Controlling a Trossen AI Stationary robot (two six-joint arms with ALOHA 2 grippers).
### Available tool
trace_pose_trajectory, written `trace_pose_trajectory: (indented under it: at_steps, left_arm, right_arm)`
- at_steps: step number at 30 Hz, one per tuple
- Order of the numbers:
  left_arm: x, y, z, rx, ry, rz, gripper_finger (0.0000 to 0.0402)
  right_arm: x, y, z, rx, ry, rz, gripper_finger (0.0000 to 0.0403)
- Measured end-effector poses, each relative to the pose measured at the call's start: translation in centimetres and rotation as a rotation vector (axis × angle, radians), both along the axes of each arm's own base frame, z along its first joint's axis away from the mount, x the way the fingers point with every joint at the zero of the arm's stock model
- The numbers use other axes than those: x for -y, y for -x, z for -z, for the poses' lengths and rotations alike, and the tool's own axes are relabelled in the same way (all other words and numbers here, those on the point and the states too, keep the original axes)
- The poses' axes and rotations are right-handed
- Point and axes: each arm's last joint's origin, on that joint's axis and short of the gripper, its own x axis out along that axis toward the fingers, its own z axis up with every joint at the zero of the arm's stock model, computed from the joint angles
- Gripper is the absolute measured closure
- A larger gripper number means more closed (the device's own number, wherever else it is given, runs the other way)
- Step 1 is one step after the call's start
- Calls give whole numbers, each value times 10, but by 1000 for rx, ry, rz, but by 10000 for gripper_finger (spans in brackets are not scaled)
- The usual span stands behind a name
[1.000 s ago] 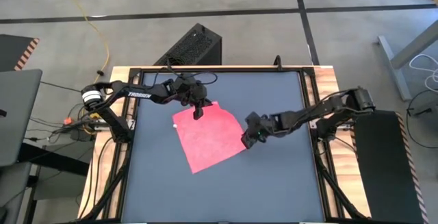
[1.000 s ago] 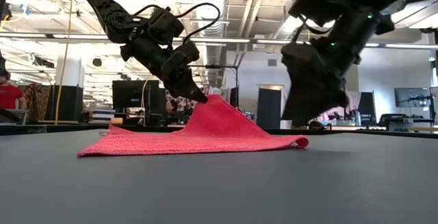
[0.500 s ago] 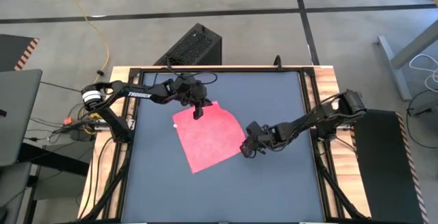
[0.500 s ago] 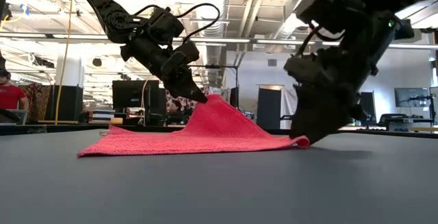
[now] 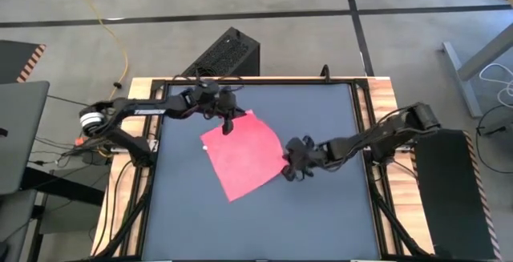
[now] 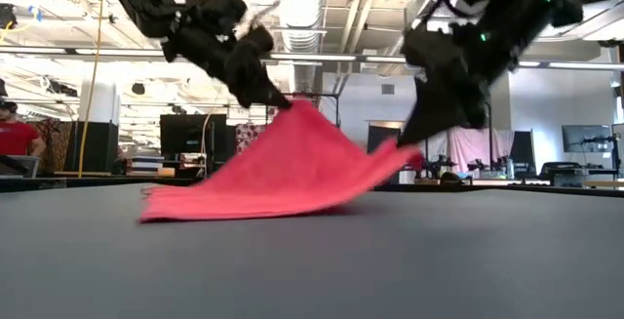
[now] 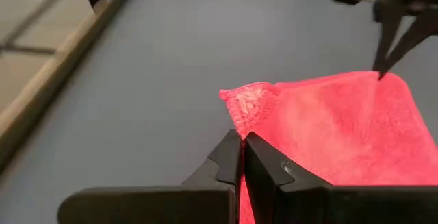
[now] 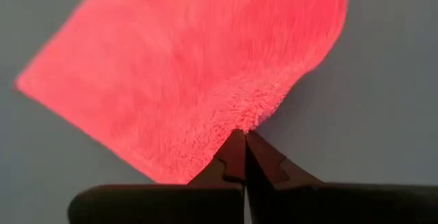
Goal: Roll towel
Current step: Fold the microfiber towel
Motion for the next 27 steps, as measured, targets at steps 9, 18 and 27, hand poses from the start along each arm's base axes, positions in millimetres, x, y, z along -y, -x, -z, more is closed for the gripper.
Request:
trace_pose_trajectory:
  at_steps: [9, 18, 27]
  left_arm:
    - [11, 41, -63, 154, -121, -75, 401]
    - [42, 85, -100, 222, -151, 4, 401]
    - [113, 84, -46, 79, 173, 315, 401]
  right_arm:
    - [51, 14, -98, -52, 581, -315, 392]
    - [69, 26, -161, -216, 771, -466, 394]
    - [-5, 26, -97, -291, 428, -663, 394]
